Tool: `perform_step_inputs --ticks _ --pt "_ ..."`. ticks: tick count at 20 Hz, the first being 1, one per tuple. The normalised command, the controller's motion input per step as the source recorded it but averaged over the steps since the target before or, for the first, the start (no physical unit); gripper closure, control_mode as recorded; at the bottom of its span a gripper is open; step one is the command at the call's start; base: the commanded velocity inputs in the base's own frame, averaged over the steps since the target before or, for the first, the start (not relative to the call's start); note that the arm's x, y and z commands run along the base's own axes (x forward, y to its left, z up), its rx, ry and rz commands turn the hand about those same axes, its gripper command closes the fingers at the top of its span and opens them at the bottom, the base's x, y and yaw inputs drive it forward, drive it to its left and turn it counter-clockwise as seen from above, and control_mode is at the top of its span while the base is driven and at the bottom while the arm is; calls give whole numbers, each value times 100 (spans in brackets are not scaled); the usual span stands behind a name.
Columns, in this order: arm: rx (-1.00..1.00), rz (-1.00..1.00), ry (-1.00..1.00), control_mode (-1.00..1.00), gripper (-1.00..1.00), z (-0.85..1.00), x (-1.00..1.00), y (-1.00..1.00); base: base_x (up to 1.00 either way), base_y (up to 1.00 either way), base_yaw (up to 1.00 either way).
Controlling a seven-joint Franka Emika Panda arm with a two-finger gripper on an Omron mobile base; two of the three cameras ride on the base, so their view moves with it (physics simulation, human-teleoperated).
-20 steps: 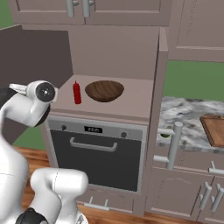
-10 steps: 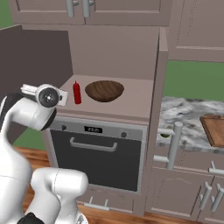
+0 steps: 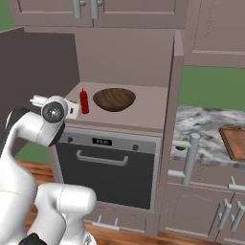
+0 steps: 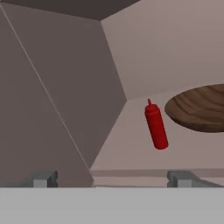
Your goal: Open the cabinet. Place the bowl and condiment on the counter. Then place the lime and garlic on the cutting board.
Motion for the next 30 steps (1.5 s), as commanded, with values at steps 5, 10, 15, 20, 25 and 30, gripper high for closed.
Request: perform_step_inputs --ticks 5,10,15,20,25,30 --pt "-9 -4 0 -100 -100 -16 17 -2 0 0 0" --pt "-6 0 -2 -100 -100 0 14 -6 0 0 0" --pt "0 0 -1 -100 -100 0 12 -1 0 0 0" --pt "0 0 -1 -100 -100 0 8 -8 0 0 0" --pt "1 0 -3 -100 -100 0 4 -19 0 0 0" --pt "0 0 -2 -100 -100 0 12 -9 0 0 0"
